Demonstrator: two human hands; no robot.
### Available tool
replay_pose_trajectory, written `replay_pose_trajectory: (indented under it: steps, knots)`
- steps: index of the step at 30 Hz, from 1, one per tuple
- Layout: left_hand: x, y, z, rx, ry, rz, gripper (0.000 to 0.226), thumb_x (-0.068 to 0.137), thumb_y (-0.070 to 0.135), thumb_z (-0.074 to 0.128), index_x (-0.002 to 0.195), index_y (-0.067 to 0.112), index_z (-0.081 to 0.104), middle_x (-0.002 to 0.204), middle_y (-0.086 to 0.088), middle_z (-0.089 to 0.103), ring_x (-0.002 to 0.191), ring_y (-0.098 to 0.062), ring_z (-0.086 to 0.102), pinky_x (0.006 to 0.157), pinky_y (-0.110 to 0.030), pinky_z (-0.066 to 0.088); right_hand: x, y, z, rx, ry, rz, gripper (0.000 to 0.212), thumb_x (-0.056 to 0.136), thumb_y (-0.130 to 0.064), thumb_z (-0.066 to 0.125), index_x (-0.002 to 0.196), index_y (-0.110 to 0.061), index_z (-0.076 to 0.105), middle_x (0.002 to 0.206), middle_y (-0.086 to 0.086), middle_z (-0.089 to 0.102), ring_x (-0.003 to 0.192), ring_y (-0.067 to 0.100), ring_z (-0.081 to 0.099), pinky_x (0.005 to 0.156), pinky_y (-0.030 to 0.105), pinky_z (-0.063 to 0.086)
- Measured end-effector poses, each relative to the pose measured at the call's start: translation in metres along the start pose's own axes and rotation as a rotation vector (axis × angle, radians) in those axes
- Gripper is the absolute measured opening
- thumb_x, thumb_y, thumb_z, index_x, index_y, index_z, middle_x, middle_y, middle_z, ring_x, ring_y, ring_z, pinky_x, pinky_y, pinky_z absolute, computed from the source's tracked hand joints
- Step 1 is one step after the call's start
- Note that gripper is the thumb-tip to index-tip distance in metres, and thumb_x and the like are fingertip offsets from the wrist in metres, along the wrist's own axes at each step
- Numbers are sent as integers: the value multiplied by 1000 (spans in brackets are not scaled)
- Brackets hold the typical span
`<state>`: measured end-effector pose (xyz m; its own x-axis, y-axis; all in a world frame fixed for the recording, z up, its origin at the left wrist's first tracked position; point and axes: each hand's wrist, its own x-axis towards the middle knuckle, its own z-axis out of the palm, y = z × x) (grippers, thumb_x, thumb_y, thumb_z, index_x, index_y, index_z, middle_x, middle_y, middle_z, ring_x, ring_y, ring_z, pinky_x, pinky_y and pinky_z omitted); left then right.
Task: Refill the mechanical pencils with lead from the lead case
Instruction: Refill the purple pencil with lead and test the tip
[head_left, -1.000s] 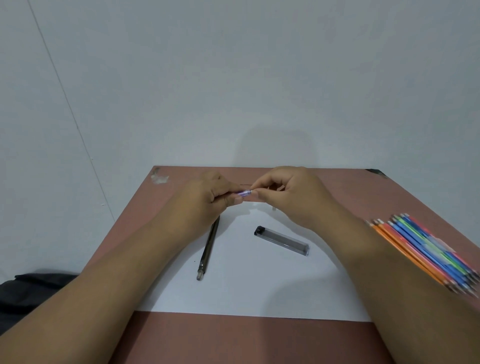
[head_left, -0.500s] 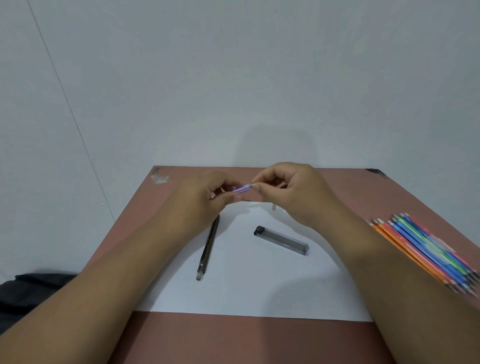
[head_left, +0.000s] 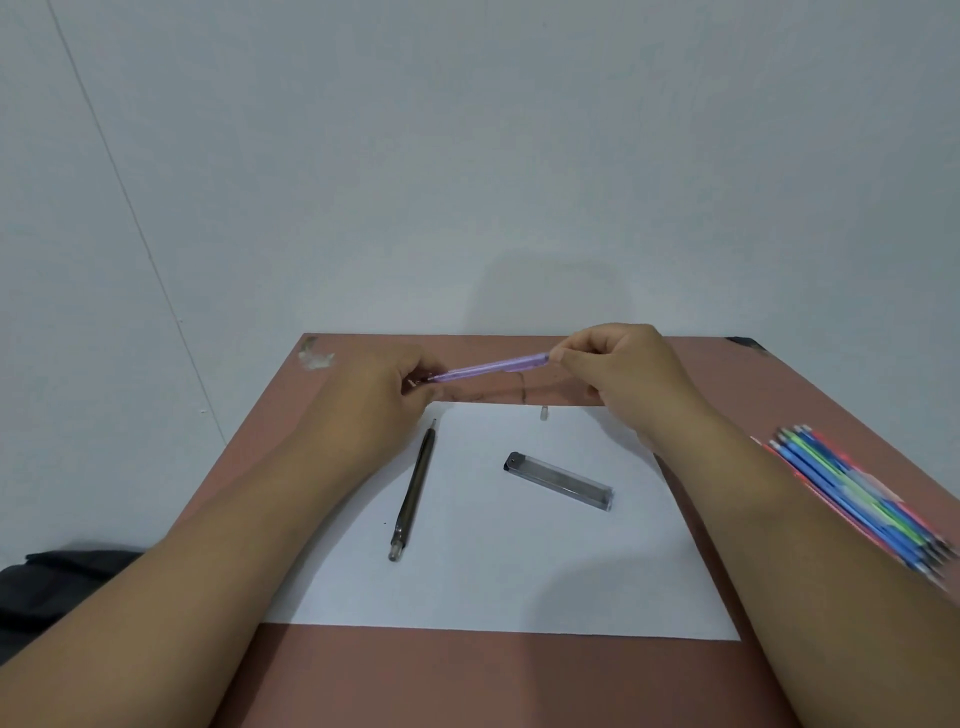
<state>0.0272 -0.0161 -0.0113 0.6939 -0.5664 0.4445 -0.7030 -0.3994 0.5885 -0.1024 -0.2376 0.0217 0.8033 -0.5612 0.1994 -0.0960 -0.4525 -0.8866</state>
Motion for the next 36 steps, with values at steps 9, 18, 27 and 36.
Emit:
replay_pose_trajectory:
  steps: [9,18,27,36]
  knots:
    - [3,3,7,140,-132,1,22,95,17,63,105,31,76,87,18,58,86,1,51,75,-19,40,6,14,2,-284,-50,28,13,90,-24,72,78,-23,78,86,-7,75,82,14,68,65,24,48]
    - [5,2,10,111,-98,-72,28,97,14,61,121,24,72,97,22,59,93,-3,58,70,-1,32,6,17,3,-407,-112,8,11,89,-22,73,81,-25,81,88,-8,77,86,11,70,69,21,49]
    - [3,4,6,91,-94,-108,23,95,22,65,116,25,73,107,14,68,89,0,59,76,-11,43,3,10,-3,-437,-81,-50,11,89,-24,71,82,-29,78,89,-18,72,85,-2,64,69,18,47]
    - [-1,8,-3,100,-74,-115,23,97,31,63,117,26,72,105,20,68,91,4,60,79,-18,46,-28,-27,-6,-649,-443,-131,20,68,-53,86,76,-38,76,76,-26,67,70,-4,61,66,23,52]
